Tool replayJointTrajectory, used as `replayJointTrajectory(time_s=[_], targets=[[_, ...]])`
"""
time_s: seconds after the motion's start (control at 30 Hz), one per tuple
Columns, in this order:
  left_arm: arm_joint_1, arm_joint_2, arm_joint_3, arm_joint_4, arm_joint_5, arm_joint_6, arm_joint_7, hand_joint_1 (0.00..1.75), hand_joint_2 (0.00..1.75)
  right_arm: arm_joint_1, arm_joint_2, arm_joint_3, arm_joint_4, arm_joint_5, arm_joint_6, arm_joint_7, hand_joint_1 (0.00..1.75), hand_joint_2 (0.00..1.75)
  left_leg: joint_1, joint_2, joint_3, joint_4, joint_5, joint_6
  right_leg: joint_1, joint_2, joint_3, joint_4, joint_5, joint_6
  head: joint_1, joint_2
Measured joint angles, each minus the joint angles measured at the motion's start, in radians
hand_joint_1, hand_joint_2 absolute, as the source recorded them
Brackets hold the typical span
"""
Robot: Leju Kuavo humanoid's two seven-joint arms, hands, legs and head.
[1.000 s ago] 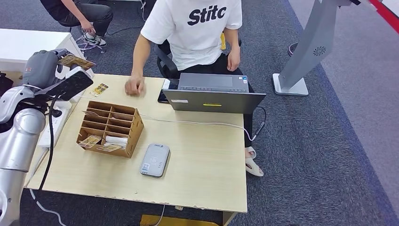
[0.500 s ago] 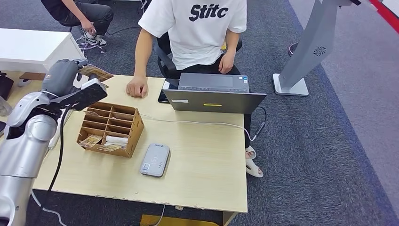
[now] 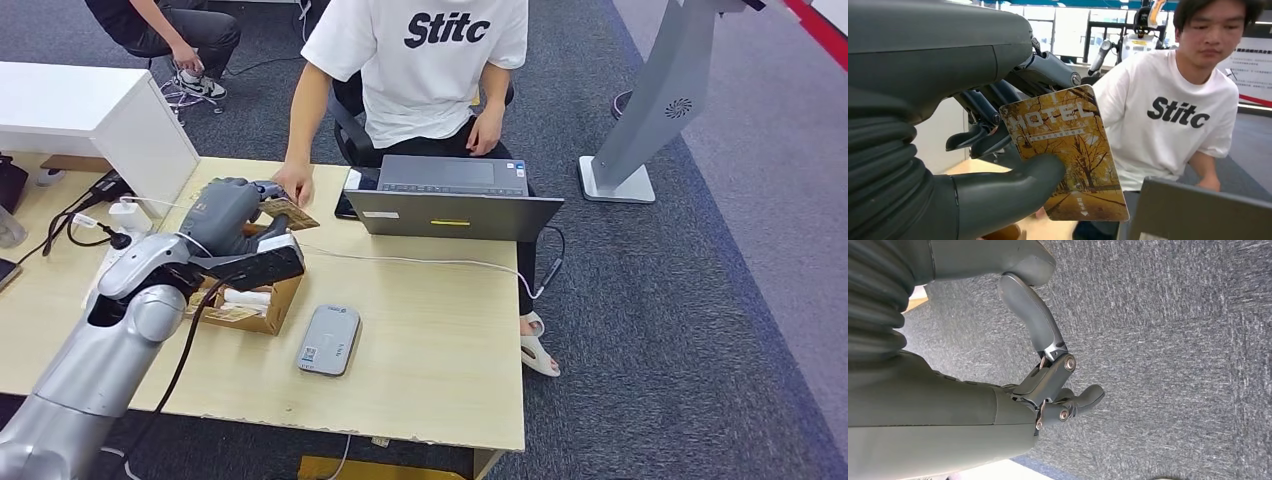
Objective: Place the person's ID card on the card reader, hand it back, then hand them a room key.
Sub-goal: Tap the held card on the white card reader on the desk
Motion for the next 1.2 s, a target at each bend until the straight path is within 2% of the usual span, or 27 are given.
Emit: replayJointTrajectory(time_s=[0.27, 0.67, 0.97, 1.2], targets=[[0.039, 0.005, -0.013, 0.002, 0.005, 0.010, -0.011, 1.75, 1.75, 0.001, 0.000, 0.000, 0.000, 0.001, 0.000, 0.000, 0.00, 1.75, 0.000, 0.000, -0.001, 0.000, 0.000, 0.000, 0.000, 0.000, 0.000, 0.000, 0.000, 0.000, 0.000, 0.000], [0.120, 0.005, -0.013, 0.101, -0.034, 0.117, -0.018, 1.75, 1.75, 0.001, 0.000, 0.000, 0.000, 0.014, 0.001, 0.000, 0.00, 1.75, 0.000, 0.000, -0.001, 0.000, 0.000, 0.000, 0.000, 0.000, -0.001, 0.000, 0.000, 0.000, 0.000, 0.000], [0.134, 0.000, -0.013, 0.186, -0.064, 0.148, -0.034, 1.75, 1.75, 0.000, 0.000, 0.000, 0.000, 0.025, 0.002, 0.006, 0.00, 1.75, 0.000, 0.000, -0.001, 0.000, 0.000, 0.000, 0.000, 0.000, -0.001, 0.000, 0.000, 0.000, 0.000, 0.000], [0.134, -0.022, -0.013, 0.249, -0.098, 0.160, -0.046, 1.75, 1.75, 0.000, 0.000, 0.004, 0.000, 0.034, 0.006, 0.008, 0.00, 1.75, 0.000, 0.000, -0.001, 0.000, 0.000, 0.000, 0.000, -0.001, -0.001, 0.000, 0.000, 0.000, 0.000, 0.000]])
